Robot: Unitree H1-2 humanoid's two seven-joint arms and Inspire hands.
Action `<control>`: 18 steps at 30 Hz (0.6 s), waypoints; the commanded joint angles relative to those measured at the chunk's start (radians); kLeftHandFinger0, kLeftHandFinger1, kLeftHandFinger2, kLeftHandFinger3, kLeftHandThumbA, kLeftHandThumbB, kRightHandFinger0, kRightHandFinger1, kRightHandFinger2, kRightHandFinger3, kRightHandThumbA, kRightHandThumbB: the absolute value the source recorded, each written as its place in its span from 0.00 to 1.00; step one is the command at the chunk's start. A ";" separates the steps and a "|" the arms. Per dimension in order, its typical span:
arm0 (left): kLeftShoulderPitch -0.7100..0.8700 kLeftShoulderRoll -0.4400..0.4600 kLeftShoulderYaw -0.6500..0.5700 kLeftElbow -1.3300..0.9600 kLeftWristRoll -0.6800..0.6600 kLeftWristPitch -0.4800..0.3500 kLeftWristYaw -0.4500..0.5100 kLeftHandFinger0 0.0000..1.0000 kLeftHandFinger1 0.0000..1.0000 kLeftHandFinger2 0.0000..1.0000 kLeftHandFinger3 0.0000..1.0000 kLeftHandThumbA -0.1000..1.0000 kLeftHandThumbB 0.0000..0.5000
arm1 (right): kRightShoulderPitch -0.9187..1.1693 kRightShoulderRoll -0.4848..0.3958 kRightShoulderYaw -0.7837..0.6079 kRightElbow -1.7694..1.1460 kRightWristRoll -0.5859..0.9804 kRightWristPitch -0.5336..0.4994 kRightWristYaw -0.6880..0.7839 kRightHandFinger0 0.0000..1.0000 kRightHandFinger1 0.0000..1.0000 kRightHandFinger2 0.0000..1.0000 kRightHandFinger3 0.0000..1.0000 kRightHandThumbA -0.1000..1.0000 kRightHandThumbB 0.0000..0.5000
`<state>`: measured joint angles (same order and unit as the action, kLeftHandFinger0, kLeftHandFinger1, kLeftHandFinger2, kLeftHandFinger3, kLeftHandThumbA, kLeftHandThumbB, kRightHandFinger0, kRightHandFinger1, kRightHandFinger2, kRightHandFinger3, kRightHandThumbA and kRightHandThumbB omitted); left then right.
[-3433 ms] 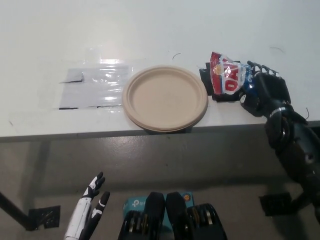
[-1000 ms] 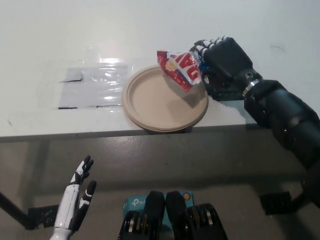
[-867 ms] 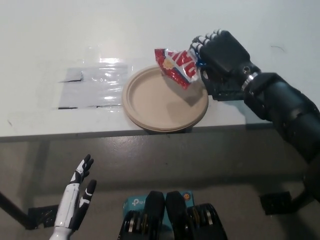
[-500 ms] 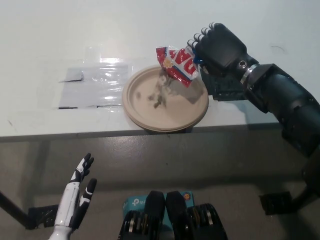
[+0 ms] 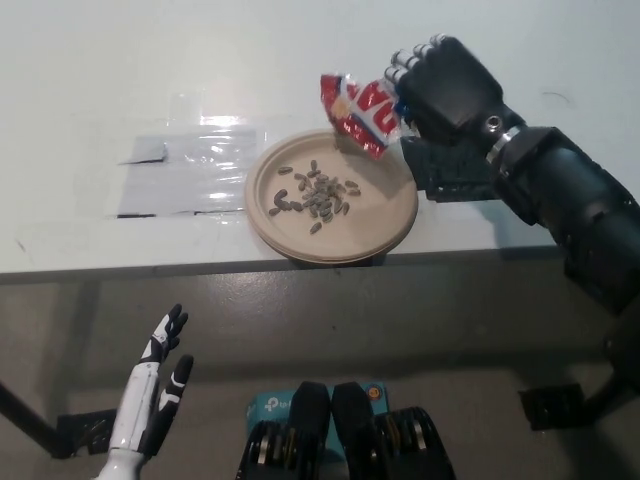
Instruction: The robot picks up a small bag of sunflower seeds on the right hand side and take it to the empty plate on the left hand side then pours some sunflower seeds on to the plate.
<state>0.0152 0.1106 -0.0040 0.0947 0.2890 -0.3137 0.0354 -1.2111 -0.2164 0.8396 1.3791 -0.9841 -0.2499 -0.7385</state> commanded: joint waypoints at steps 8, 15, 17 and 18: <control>-0.007 0.004 0.004 -0.019 0.003 -0.027 0.028 1.00 1.00 1.00 1.00 1.00 0.33 | 0.075 0.022 -0.345 0.002 0.274 -0.136 0.045 0.00 0.18 0.72 0.55 0.00 0.17; 0.010 0.005 0.007 -0.021 0.018 -0.031 0.038 1.00 1.00 1.00 1.00 1.00 0.29 | 0.107 0.019 -0.438 0.003 0.319 -0.144 0.075 0.00 0.31 0.79 0.76 0.00 0.19; 0.014 0.009 0.008 -0.029 0.020 -0.025 0.036 1.00 1.00 1.00 1.00 1.00 0.29 | 0.117 0.013 -0.444 0.003 0.325 -0.149 0.075 0.00 0.31 0.79 0.76 0.00 0.19; 0.014 0.010 0.009 -0.028 0.023 -0.024 0.037 1.00 1.00 1.00 1.00 1.00 0.27 | 0.121 0.008 -0.441 0.004 0.322 -0.142 0.071 0.00 0.31 0.79 0.76 0.00 0.23</control>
<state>0.0218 0.1106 -0.0010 0.0947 0.2997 -0.3140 0.0419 -1.0579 -0.1900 0.4196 1.3975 -0.7211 -0.3559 -0.6680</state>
